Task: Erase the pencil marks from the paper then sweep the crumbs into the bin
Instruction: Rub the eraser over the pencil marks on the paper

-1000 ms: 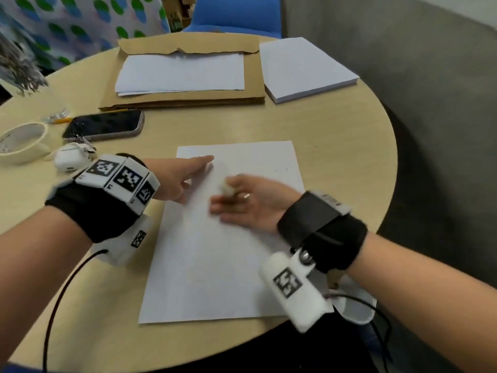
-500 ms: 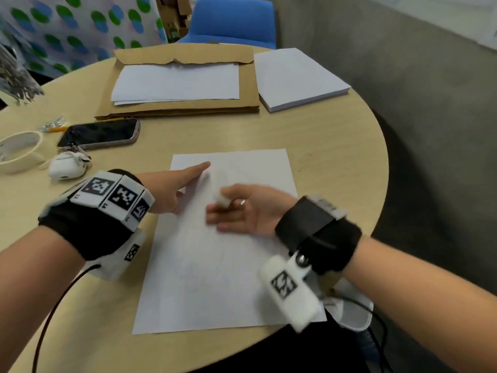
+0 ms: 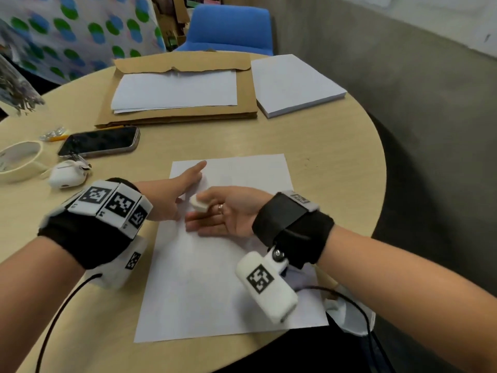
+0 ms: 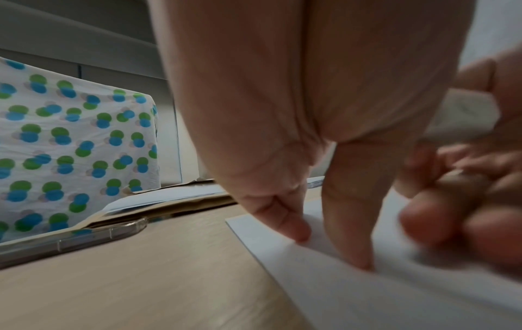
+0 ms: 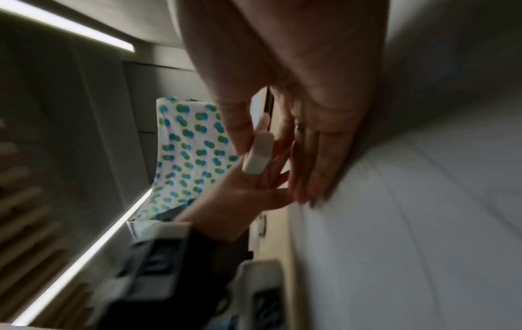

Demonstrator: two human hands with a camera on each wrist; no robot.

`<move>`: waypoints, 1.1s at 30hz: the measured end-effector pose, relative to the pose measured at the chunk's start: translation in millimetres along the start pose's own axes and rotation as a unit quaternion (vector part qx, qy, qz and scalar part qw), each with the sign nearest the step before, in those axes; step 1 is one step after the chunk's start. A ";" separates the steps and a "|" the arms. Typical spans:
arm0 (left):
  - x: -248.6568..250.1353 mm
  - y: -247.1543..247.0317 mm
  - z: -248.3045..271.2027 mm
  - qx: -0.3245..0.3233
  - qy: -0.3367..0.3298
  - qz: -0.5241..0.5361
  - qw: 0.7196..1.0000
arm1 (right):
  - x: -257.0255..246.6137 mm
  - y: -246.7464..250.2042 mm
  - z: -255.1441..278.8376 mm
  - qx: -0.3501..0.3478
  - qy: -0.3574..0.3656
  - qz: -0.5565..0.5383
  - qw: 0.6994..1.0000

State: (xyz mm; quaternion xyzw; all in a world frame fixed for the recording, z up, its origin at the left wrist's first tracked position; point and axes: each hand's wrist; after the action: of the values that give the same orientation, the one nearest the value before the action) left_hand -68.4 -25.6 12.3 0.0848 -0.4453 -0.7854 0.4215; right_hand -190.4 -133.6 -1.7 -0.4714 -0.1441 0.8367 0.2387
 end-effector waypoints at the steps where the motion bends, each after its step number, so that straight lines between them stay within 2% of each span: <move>1: 0.2 -0.4 -0.1 0.000 0.002 0.003 1.000 | -5.6 4.4 -5.0 0.022 0.022 -0.007 0.999; 3: 0.8 -1.2 0.0 0.000 0.007 0.002 1.000 | -23.9 25.0 -14.0 0.132 0.097 -0.050 0.985; 4: 1.0 -1.3 0.5 0.000 0.012 -0.002 1.000 | -35.0 38.7 -15.8 0.212 0.145 -0.068 0.964; 6: 1.1 -1.0 1.4 0.004 0.020 -0.013 1.000 | -55.1 65.4 -12.0 0.395 0.233 -0.048 0.887; 7: 1.6 -0.2 2.1 0.003 0.023 -0.019 1.000 | -61.3 75.8 -8.2 0.457 0.262 -0.036 0.849; 8: 2.1 0.7 3.3 0.001 0.025 -0.022 0.999 | -63.5 81.0 -2.2 0.474 0.285 -0.044 0.832; 9: 2.4 1.7 4.4 -0.001 0.025 -0.023 0.999 | -62.2 79.6 4.7 0.452 0.296 -0.064 0.839; 11: 4.2 3.2 5.9 -0.006 0.023 -0.022 0.999 | -53.5 68.8 17.0 0.323 0.264 -0.095 0.904; 13: 7.0 4.1 6.5 -0.006 0.018 -0.031 0.999 | -40.9 52.8 27.5 0.175 0.161 -0.036 0.971; 14: 8.5 4.1 6.4 -0.004 0.015 -0.043 0.999 | -35.3 49.1 28.1 0.129 0.114 0.005 0.985; 15: 9.6 3.8 6.2 -0.002 0.011 -0.060 0.998 | -33.3 46.8 26.8 0.118 0.086 0.034 0.989; 17: 11.3 2.6 5.6 0.004 0.002 -0.093 0.996 | -37.1 49.9 16.1 0.210 0.121 0.048 0.969; 19: 12.4 0.0 6.2 0.010 -0.002 -0.107 0.994 | -46.7 58.2 7.4 0.334 0.209 0.131 0.910; 20: 13.2 -0.9 7.0 0.013 -0.004 -0.109 0.994 | -50.9 60.6 6.8 0.352 0.235 0.205 0.882; 21: 13.8 -1.4 7.6 0.014 -0.007 -0.110 0.994 | -53.6 60.4 9.2 0.335 0.238 0.279 0.868; 23: 13.8 -2.1 7.9 0.003 -0.015 -0.112 0.994 | -53.7 56.6 19.8 0.234 0.195 0.421 0.854; 25: 13.6 -4.0 8.0 -0.015 -0.020 -0.124 0.992 | -50.5 52.2 31.3 0.148 0.130 0.553 0.809; 26: 13.8 -5.5 8.3 -0.023 -0.022 -0.131 0.991 | -49.1 53.0 34.1 0.132 0.109 0.597 0.784; 28: 13.4 -9.1 8.0 -0.031 -0.030 -0.138 0.989 | -50.6 54.9 36.7 0.128 0.096 0.637 0.754; 31: 12.5 -13.8 7.3 -0.019 -0.056 -0.127 0.990 | -56.0 56.6 36.4 0.133 0.093 0.666 0.728; 33: 12.7 -15.7 8.0 -0.004 -0.074 -0.105 0.992 | -58.8 52.1 35.8 0.148 0.116 0.674 0.715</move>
State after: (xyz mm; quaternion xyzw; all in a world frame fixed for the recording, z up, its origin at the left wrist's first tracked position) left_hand -89.7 -26.0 8.0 0.0709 -0.4606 -0.8315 0.3025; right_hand -208.8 -209.6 34.7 -0.4954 0.3660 0.7258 -0.3064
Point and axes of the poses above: each hand's wrist, its own z-axis away from the middle knuckle, its own y-axis out of the back of the hand, x = y × z, and after that the axes turned 5 degrees about y, right-handed
